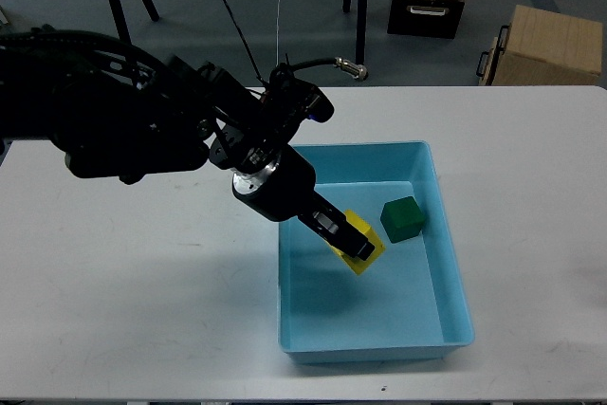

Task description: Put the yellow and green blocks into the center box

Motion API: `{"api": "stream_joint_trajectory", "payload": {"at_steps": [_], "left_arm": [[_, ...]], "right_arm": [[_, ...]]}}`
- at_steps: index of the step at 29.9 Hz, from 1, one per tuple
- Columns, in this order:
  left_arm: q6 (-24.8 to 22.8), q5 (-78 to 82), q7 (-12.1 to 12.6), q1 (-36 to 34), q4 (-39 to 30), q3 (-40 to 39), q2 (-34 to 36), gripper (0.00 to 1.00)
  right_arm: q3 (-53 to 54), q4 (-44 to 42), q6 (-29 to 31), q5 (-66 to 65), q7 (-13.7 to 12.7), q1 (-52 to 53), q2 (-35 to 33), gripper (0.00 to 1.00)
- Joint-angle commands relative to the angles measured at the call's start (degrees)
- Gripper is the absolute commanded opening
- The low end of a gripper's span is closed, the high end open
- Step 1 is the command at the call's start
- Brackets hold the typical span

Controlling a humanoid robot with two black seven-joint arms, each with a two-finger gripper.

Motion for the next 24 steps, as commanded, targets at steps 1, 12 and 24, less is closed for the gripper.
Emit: {"api": "stream_joint_trajectory", "payload": {"at_steps": [1, 12, 24], "left_arm": [[-0.01, -0.18, -0.38, 2.83, 0.96, -0.88, -0.22, 0.84], [-0.01, -2.72, -0.29, 2.91, 3.76, -8.52, 5.05, 0.88], [4.18, -32.05, -2.98, 7.91, 8.76, -33.28, 13.75, 1.0]], "right_arm": [[-0.01, 0.04, 0.0, -0.01, -0.04, -0.13, -0.02, 1.0], [-0.19, 0.04, 0.0, -0.18, -0.04, 0.04, -0.63, 1.0], [-0.98, -0.32, 0.0, -1.49, -0.13, 1.89, -2.92, 1.0]]}}
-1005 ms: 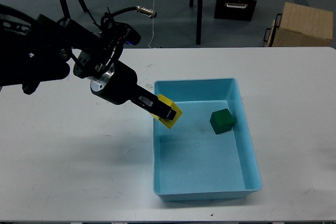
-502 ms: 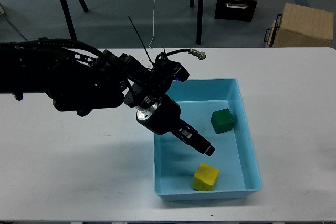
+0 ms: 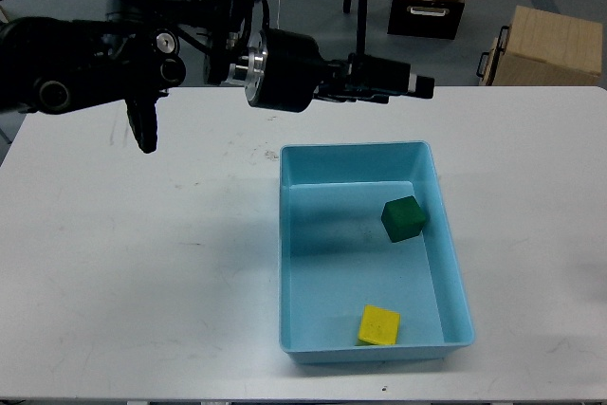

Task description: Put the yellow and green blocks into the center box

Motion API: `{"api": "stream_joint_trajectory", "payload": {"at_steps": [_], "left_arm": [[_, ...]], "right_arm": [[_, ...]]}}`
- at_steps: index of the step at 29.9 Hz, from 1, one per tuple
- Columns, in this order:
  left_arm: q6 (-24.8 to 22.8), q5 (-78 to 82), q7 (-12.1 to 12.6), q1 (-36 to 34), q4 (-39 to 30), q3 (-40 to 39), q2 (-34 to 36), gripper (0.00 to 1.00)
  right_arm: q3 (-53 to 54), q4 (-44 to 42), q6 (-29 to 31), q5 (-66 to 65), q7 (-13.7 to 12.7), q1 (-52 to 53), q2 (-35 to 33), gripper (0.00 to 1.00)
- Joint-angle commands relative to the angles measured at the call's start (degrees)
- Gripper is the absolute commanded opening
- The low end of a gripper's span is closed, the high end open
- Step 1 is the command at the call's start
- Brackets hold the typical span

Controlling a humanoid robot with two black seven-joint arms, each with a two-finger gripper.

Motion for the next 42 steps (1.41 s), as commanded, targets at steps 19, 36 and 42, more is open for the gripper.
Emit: {"api": "stream_joint_trajectory", "payload": {"at_steps": [19, 36, 42], "left_arm": [[-4.84, -14.47, -0.65, 27.1, 28.57, -54.94, -2.35, 1.0], [-4.84, -15.08, -0.65, 92.21, -16.67, -91.16, 3.38, 1.0], [-4.84, -23.07, -0.65, 109.98, -26.27, -93.11, -0.67, 1.0]], "right_arm": [[-0.9, -0.72, 0.0, -5.43, -0.08, 3.14, -0.36, 1.0], [-3.35, 2.53, 0.0, -5.34, 0.01, 1.82, 0.52, 1.0], [-2.22, 9.46, 0.0, -4.99, 0.97, -6.6, 2.35, 1.0]]}}
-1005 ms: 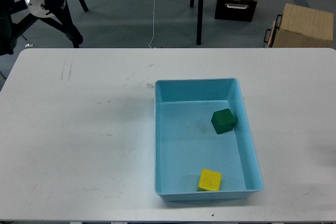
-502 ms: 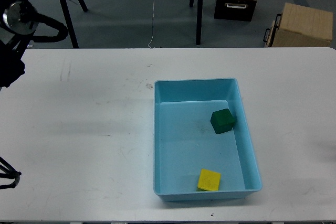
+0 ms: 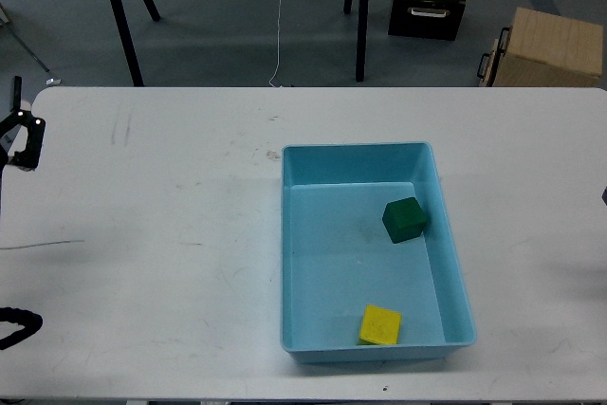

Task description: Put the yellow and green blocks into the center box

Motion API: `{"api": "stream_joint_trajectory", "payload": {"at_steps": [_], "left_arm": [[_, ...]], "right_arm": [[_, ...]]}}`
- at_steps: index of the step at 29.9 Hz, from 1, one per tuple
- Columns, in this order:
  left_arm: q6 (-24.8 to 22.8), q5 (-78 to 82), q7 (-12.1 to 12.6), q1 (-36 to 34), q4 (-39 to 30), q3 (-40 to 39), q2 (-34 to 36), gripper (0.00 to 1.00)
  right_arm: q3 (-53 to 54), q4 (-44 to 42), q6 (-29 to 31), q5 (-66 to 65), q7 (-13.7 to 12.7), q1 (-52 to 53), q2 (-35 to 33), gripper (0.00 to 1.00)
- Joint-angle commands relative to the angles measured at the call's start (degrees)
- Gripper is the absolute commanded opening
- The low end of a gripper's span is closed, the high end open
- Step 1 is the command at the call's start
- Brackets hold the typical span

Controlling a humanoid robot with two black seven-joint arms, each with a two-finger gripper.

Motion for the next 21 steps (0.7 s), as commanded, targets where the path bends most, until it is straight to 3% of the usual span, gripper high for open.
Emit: {"api": "stream_joint_trajectory", "payload": {"at_steps": [1, 10, 21], "left_arm": [[0.0, -5.69, 0.0, 9.05, -3.89, 0.46, -1.01, 1.0], [0.0, -7.81, 0.0, 18.12, -3.28, 3.72, -1.1, 1.0], [0.0, -8.78, 0.0, 18.12, -3.46, 9.34, -1.01, 1.0]], "right_arm": [[1.48, 4.79, 0.0, 0.11, 1.14, -5.75, 1.94, 1.0], [1.66, 5.85, 0.0, 0.11, 1.23, -10.07, 5.02, 1.0], [1.75, 7.78, 0.0, -0.07, 1.23, -12.97, 6.87, 1.0]]}}
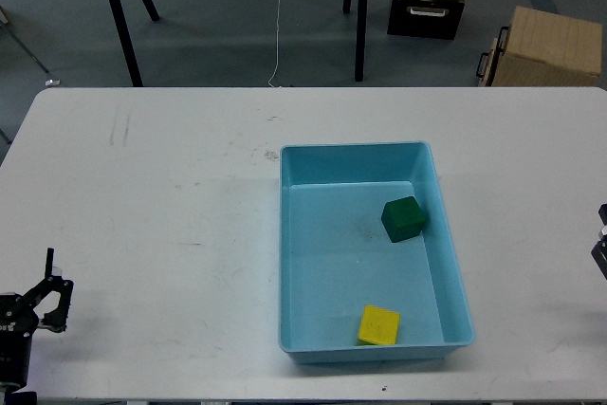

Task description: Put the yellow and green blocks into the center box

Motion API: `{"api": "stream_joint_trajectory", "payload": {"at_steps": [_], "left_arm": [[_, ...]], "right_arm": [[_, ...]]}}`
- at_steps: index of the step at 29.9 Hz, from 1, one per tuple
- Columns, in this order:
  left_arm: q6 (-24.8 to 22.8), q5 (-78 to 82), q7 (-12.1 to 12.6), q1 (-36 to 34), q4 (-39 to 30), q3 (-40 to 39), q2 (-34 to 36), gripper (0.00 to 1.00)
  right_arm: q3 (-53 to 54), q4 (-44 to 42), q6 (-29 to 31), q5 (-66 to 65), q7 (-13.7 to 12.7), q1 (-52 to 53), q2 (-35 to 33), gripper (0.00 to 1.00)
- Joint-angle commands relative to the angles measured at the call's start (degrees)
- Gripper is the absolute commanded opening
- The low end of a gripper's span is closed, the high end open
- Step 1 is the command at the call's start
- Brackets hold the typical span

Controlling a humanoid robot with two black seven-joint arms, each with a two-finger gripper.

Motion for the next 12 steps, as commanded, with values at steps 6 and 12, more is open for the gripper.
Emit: {"api": "stream_joint_trajectory", "payload": {"at_steps": [6, 12], "left_arm": [[0.0, -0.02, 0.0, -3.1, -0.36, 3.92, 0.51, 1.0], [0.0, -0.19, 0.0, -4.52, -0.36, 6.04, 0.6, 1.0]], "right_arm": [[1.25, 0.47, 0.0, -0.12, 0.08, -0.56, 0.46, 1.0], [1.59, 0.56, 0.0, -0.21, 0.17, -1.53, 1.17, 1.0]]}}
